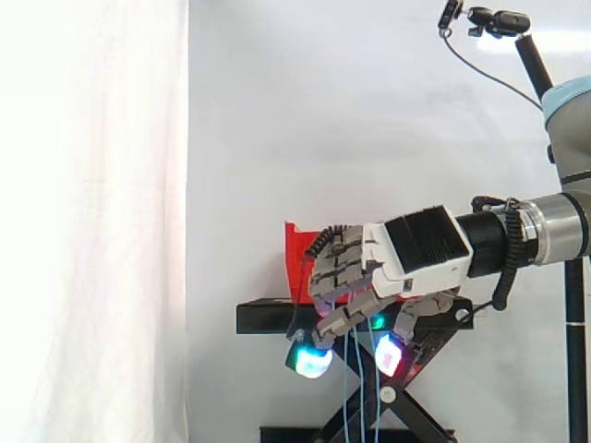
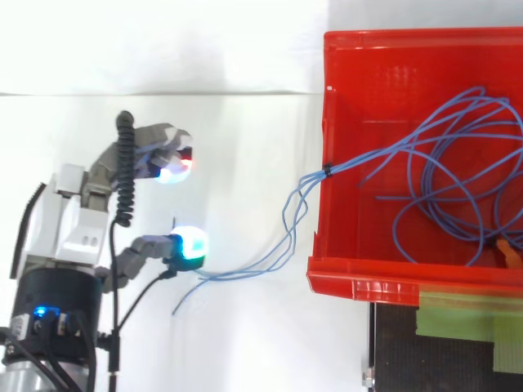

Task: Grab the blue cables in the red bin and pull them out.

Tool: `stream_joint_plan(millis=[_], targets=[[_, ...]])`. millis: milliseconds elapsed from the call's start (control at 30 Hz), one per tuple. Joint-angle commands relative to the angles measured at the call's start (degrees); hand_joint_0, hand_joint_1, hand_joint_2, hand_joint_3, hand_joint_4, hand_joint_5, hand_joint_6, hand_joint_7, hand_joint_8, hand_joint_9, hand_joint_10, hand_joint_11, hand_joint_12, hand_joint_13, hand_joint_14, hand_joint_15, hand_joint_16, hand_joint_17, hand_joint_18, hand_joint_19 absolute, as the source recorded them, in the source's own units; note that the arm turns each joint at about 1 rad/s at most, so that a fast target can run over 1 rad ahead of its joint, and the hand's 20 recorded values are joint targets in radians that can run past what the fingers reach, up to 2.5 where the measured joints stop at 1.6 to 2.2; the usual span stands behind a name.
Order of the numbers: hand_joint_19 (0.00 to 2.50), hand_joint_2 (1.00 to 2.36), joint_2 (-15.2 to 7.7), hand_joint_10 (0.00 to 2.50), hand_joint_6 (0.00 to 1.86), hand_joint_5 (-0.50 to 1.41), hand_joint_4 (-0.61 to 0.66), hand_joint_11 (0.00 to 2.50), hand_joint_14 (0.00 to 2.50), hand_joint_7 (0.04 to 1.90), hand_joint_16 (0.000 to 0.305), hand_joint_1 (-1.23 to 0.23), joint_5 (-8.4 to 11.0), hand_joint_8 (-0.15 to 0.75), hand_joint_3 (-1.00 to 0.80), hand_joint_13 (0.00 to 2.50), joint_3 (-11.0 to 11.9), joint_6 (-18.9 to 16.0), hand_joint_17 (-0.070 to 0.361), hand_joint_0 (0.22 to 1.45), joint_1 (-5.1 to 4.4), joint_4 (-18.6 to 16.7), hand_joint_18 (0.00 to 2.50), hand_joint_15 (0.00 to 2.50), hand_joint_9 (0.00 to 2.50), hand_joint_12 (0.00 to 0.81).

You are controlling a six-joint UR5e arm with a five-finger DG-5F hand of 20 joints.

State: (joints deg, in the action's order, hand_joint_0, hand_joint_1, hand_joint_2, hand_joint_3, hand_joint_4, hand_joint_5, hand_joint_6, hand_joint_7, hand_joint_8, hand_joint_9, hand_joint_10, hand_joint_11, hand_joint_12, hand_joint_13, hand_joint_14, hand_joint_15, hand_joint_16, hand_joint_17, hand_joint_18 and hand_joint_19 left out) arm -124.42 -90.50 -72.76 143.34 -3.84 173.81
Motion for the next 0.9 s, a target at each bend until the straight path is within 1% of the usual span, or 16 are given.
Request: stream_joint_plan(millis=[0, 33, 67, 133, 200, 267, 300, 367, 467, 500, 700, 733, 800, 833, 867], targets=[[0.60, 1.00, 0.05, 0.02, 0.00, 0.46, -0.08, 1.19, 0.02, 0.68, 0.048, -1.05, -0.47, 0.236, -1.00, 0.53, 0.78, 3.04, 0.109, 0.76, 1.11, 1.26, 0.43, 0.66, 0.59, 0.375], [0.60, 1.00, 0.05, 0.01, 0.00, 0.46, -0.09, 1.19, 0.02, 0.67, 0.048, -1.06, -0.47, 0.236, -1.00, 0.53, 0.95, 3.57, 0.109, 0.76, 1.20, 1.26, 0.43, 0.67, 0.59, 0.375], [0.60, 1.00, -0.04, 0.02, 0.00, 0.46, -0.08, 1.19, 0.02, 0.67, 0.048, -1.05, -0.82, 0.235, -1.00, 0.53, 0.95, 5.15, 0.109, 0.76, 1.82, 1.18, 0.43, 0.67, 0.59, 0.373], [0.59, 1.00, 0.05, 0.02, 0.00, 0.46, -0.09, 1.18, 0.02, 0.67, 0.048, -1.05, -0.91, 0.236, -1.00, 0.53, 1.04, 5.59, 0.109, 0.76, 1.99, 1.09, 0.43, 0.67, 0.59, 0.373], [0.60, 1.00, -0.04, 0.02, 0.00, 0.45, -0.08, 1.19, 0.02, 0.68, 0.048, -1.05, -1.08, 0.236, -1.00, 0.53, 1.30, 6.30, 0.108, 0.76, 2.52, 0.91, 0.43, 0.66, 0.59, 0.374], [0.60, 1.00, -0.04, 0.02, 0.00, 0.46, -0.08, 1.19, 0.02, 0.70, 0.048, -1.06, -1.34, 0.236, -1.00, 0.53, 1.65, 7.18, 0.109, 0.76, 2.78, 0.74, 0.43, 0.67, 0.59, 0.373], [0.60, 1.00, 0.05, 0.02, 0.00, 0.46, -0.08, 1.19, 0.02, 0.71, 0.048, -1.06, -1.61, 0.236, -1.00, 0.53, 1.65, 8.23, 0.109, 0.76, 3.05, 0.30, 0.43, 0.66, 0.59, 0.375], [0.60, 1.00, 0.05, 0.02, 0.00, 0.47, -0.08, 1.17, 0.02, 0.74, 0.049, -1.06, -1.78, 0.236, -1.00, 0.53, 1.65, 9.11, 0.109, 0.76, 3.22, -0.23, 0.43, 0.67, 0.59, 0.375], [0.60, 1.00, 0.05, 0.01, 0.13, 0.44, -0.07, 1.19, 0.02, 0.70, 0.049, -1.08, -1.96, 0.241, -1.00, 0.53, 1.65, 10.08, 0.111, 0.74, 3.75, -1.46, 0.44, 0.66, 0.58, 0.380], [0.60, 1.00, 0.05, 0.01, 0.14, 0.43, -0.08, 1.18, 0.02, 0.70, 0.050, -1.08, -2.14, 0.241, -1.00, 0.53, 1.65, 10.16, 0.112, 0.74, 3.93, -2.25, 0.44, 0.66, 0.58, 0.381], [0.59, 1.00, 0.05, 0.01, 0.27, 0.39, -0.07, 1.19, 0.02, 0.66, 0.052, -1.10, -2.93, 0.255, -1.00, 0.53, 1.65, 10.96, 0.117, 0.69, 4.28, -2.60, 0.45, 0.67, 0.58, 0.392], [0.59, 1.00, 0.05, 0.01, 0.33, 0.37, -0.08, 1.18, 0.02, 0.63, 0.053, -1.11, -2.93, 0.257, -1.00, 0.54, 1.65, 11.04, 0.119, 0.68, 4.28, -2.60, 0.46, 0.66, 0.58, 0.394], [0.59, 1.00, 0.05, 0.01, 0.41, 0.35, -0.07, 1.19, 0.02, 0.60, 0.053, -1.11, -3.01, 0.260, -1.00, 0.54, 1.83, 11.31, 0.120, 0.67, 4.45, -2.69, 0.47, 0.67, 0.58, 0.397], [0.59, 1.00, 0.05, 0.01, 0.50, 0.33, -0.06, 1.18, 0.02, 0.56, 0.054, -1.12, -3.01, 0.266, -1.00, 0.54, 2.01, 11.39, 0.122, 0.65, 4.45, -2.69, 0.48, 0.67, 0.57, 0.400], [0.59, 1.00, 0.05, 0.01, 0.51, 0.33, -0.06, 1.18, 0.02, 0.55, 0.054, -1.12, -3.10, 0.266, -1.00, 0.54, 2.45, 11.48, 0.122, 0.65, 4.45, -2.43, 0.48, 0.67, 0.57, 0.402]])
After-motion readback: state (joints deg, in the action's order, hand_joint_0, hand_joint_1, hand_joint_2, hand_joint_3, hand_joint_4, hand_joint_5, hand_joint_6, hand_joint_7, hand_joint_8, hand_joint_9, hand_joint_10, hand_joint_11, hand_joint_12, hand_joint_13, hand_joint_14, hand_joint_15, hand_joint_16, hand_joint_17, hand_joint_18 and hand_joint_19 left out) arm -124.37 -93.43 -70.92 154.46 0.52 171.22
